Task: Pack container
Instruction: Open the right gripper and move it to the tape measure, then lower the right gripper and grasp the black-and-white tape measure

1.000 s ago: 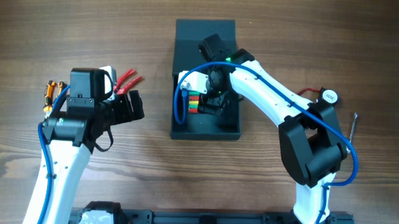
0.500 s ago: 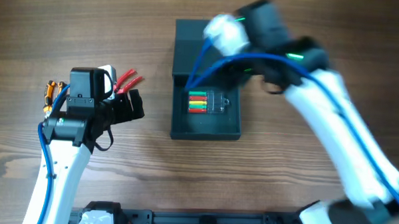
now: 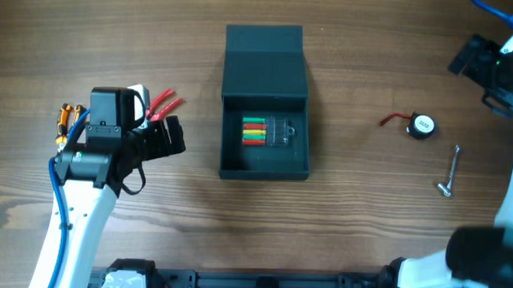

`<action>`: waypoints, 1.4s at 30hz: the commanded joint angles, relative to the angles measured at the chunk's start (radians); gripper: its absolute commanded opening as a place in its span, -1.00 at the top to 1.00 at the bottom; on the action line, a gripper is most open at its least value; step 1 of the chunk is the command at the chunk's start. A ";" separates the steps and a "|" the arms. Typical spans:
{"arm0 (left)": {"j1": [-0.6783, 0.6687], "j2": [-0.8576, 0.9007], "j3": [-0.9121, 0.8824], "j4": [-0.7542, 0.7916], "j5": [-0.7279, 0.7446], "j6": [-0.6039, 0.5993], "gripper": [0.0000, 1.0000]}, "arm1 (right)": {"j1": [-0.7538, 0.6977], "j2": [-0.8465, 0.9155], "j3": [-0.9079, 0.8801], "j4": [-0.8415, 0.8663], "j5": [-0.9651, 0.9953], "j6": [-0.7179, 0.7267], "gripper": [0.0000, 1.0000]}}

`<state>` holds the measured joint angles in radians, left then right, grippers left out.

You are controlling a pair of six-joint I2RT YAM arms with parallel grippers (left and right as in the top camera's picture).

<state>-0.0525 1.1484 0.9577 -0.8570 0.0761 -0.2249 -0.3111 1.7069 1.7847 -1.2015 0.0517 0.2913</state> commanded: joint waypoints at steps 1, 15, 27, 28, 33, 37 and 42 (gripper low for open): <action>0.004 -0.004 0.017 -0.013 0.013 -0.016 -1.00 | -0.020 0.146 -0.005 -0.028 -0.024 0.050 -0.99; 0.004 -0.004 0.017 -0.015 0.017 -0.019 -1.00 | 0.040 0.345 -0.137 0.073 -0.027 0.048 -1.00; 0.004 -0.004 0.017 -0.016 0.017 -0.019 -1.00 | 0.052 0.345 -0.299 0.259 -0.032 -0.015 -0.99; 0.004 -0.004 0.017 -0.016 0.017 -0.019 -0.99 | 0.052 0.345 -0.299 0.264 -0.032 -0.015 -0.99; 0.004 -0.004 0.017 -0.016 0.017 -0.019 -1.00 | 0.053 0.347 -0.308 0.291 -0.035 -0.020 -0.99; 0.004 -0.004 0.017 -0.016 0.024 -0.019 -1.00 | 0.053 0.347 -0.308 0.306 -0.035 -0.022 -0.99; 0.004 -0.004 0.017 -0.016 0.024 -0.019 -1.00 | 0.053 0.347 -0.308 0.315 -0.034 -0.022 -1.00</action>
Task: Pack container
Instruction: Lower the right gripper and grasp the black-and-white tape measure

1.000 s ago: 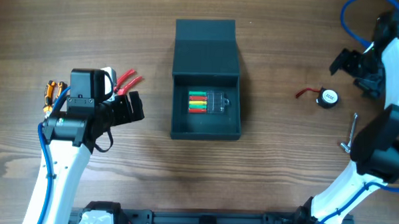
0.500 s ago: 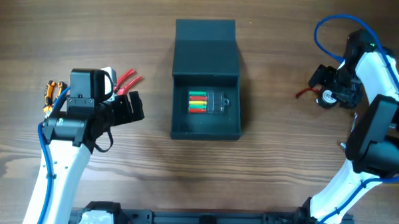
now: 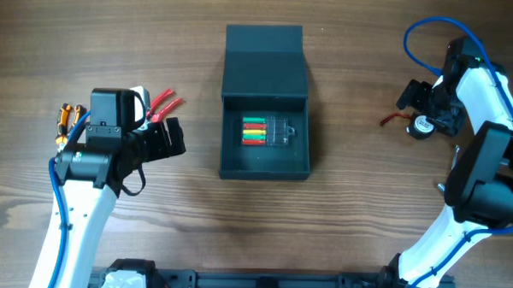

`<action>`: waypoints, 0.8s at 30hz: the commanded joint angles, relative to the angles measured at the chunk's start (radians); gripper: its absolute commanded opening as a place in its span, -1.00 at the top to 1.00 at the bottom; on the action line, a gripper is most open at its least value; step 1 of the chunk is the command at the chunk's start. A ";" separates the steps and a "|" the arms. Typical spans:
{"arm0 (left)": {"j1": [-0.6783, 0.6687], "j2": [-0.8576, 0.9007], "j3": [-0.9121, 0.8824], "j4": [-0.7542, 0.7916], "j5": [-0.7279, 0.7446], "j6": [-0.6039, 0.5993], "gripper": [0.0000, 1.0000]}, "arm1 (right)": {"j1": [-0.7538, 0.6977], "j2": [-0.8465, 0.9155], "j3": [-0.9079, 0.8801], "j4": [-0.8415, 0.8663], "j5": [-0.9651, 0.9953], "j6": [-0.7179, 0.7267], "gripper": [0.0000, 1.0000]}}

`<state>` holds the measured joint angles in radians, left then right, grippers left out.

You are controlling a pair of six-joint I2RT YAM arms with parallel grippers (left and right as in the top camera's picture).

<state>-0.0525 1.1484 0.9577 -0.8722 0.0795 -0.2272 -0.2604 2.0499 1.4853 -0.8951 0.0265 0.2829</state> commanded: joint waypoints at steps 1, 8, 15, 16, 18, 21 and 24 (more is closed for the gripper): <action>0.004 -0.004 0.017 -0.001 0.021 -0.017 -1.00 | 0.003 0.005 -0.009 0.010 -0.009 -0.013 -0.99; 0.004 -0.004 0.017 -0.001 0.021 -0.017 -1.00 | 0.003 0.006 -0.077 0.082 -0.026 -0.014 -0.99; 0.004 -0.004 0.017 -0.001 0.021 -0.017 -1.00 | 0.003 0.006 -0.118 0.117 -0.027 -0.014 -0.99; 0.004 -0.004 0.017 -0.001 0.021 -0.017 -1.00 | 0.003 0.006 -0.121 0.118 -0.027 -0.014 -0.99; 0.004 -0.004 0.017 -0.001 0.021 -0.017 -0.99 | 0.003 0.006 -0.135 0.130 -0.028 -0.014 -0.99; 0.004 -0.004 0.017 -0.005 0.021 -0.017 -1.00 | 0.003 0.006 -0.156 0.143 -0.028 -0.014 -0.99; 0.004 -0.004 0.017 -0.015 0.021 -0.017 -1.00 | 0.003 0.006 -0.164 0.149 -0.023 -0.015 -0.99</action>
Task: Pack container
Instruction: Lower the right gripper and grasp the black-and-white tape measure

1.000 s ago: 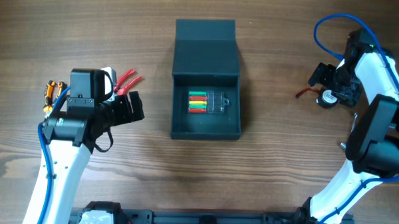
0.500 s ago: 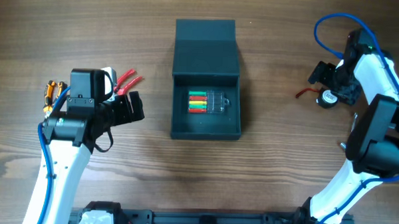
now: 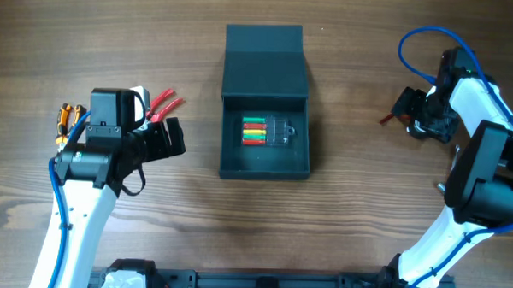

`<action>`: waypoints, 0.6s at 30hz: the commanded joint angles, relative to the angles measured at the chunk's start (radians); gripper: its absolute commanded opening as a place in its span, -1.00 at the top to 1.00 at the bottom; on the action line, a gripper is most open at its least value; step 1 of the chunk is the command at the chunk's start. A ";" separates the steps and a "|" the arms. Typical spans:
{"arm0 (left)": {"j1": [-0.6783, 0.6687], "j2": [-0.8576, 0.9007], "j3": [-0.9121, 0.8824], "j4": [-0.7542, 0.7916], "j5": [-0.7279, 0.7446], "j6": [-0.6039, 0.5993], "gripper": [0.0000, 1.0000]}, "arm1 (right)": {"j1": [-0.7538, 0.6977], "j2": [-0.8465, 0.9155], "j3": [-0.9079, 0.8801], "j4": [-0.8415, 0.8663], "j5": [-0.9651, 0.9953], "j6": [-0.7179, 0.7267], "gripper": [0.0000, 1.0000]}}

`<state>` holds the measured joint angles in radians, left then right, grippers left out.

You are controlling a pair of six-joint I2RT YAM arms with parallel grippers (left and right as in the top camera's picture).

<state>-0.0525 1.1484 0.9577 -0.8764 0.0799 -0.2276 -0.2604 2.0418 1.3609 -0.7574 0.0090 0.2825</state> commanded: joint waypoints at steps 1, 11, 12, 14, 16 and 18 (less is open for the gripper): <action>0.004 -0.004 0.017 -0.014 0.020 -0.016 -0.99 | 0.003 0.014 -0.039 0.014 -0.006 -0.019 -0.99; 0.004 -0.004 0.017 -0.053 0.020 -0.016 -0.99 | 0.003 0.014 -0.039 0.023 -0.006 -0.018 -0.82; 0.004 -0.004 0.017 -0.053 0.020 -0.016 -1.00 | 0.003 0.014 -0.039 0.024 -0.006 -0.018 -0.82; 0.004 -0.004 0.017 -0.053 0.020 -0.016 -1.00 | 0.003 0.014 -0.039 0.025 -0.006 -0.019 -0.75; 0.004 -0.004 0.017 -0.053 0.020 -0.016 -0.99 | 0.003 0.014 -0.039 0.024 -0.006 -0.020 -0.67; 0.004 -0.004 0.017 -0.053 0.020 -0.016 -1.00 | 0.003 0.014 -0.039 0.024 -0.006 -0.021 -0.62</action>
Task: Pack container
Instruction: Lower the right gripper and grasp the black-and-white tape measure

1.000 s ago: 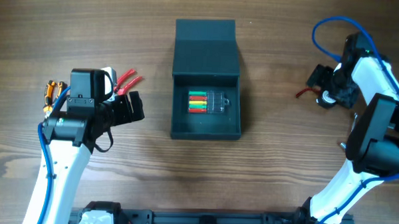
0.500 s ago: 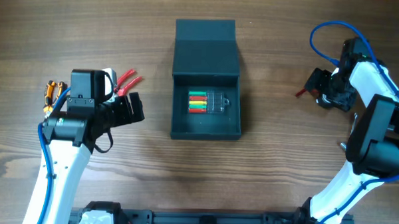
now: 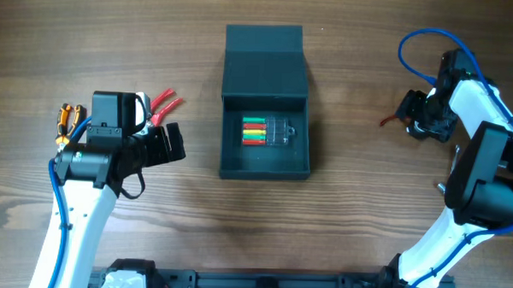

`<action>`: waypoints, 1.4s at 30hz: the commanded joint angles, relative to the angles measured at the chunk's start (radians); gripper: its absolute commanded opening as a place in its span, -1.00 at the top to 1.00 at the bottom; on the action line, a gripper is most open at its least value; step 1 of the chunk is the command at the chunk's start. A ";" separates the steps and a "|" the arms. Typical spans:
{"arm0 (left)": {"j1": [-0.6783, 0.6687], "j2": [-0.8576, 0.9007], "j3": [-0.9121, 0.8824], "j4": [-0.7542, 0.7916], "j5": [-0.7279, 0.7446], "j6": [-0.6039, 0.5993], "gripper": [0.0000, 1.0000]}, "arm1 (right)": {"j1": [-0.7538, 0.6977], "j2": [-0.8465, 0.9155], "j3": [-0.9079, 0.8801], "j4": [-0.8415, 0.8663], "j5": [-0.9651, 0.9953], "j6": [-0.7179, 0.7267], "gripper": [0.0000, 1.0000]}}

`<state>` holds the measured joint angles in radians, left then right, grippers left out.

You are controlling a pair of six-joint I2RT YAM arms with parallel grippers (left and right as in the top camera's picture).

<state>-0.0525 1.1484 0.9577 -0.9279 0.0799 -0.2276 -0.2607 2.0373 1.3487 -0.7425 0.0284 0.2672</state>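
A dark box (image 3: pixel 227 117) stands open in the middle of the table, its lid (image 3: pixel 265 52) folded back. Inside it lies a clear case with red, green and orange pieces (image 3: pixel 265 131). My right gripper (image 3: pixel 414 114) is down over a small round object at the right. It hides most of that object, and only the red strap (image 3: pixel 387 120) shows. Whether the fingers are shut on the object cannot be told. My left gripper (image 3: pixel 169 143) is left of the box, open and holding nothing.
Red-handled pliers (image 3: pixel 162 103) lie just behind the left gripper, partly under the wrist. An orange-handled tool (image 3: pixel 65 120) lies at the far left. The right arm's white links and blue cable (image 3: pixel 418 43) cover the table's right edge.
The left gripper has shifted slightly toward the near edge. The right gripper stays over the round object at almost the same spot.
The right arm was first at the far right corner, with the round object and a metal key lying in the open. Then its gripper was beside the round object, then over it, where it stays. The left arm stayed by the pliers, and the box did not change.
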 commanded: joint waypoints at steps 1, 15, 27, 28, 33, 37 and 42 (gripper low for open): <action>0.004 -0.004 0.017 -0.002 0.020 -0.016 -1.00 | 0.004 0.019 -0.027 0.010 -0.026 -0.005 -0.59; 0.004 -0.004 0.017 -0.002 0.020 -0.016 -1.00 | 0.004 0.019 -0.027 0.009 -0.026 -0.006 -0.32; 0.004 -0.004 0.017 -0.001 0.019 -0.016 -1.00 | 0.004 0.019 -0.027 0.009 -0.026 -0.025 0.10; 0.004 -0.004 0.017 -0.001 0.019 -0.016 -1.00 | 0.004 0.019 -0.027 0.008 -0.026 -0.026 0.10; 0.004 -0.004 0.017 -0.001 0.019 -0.016 -1.00 | 0.004 0.019 -0.027 0.005 -0.026 -0.031 0.12; 0.004 -0.004 0.017 -0.001 0.019 -0.016 -1.00 | 0.004 0.018 -0.027 0.002 -0.026 -0.032 0.13; 0.004 -0.004 0.017 -0.001 0.019 -0.016 -0.99 | 0.004 0.018 -0.026 -0.006 -0.027 -0.053 0.25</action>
<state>-0.0525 1.1484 0.9577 -0.9279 0.0799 -0.2276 -0.2604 2.0373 1.3487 -0.7376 0.0269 0.2398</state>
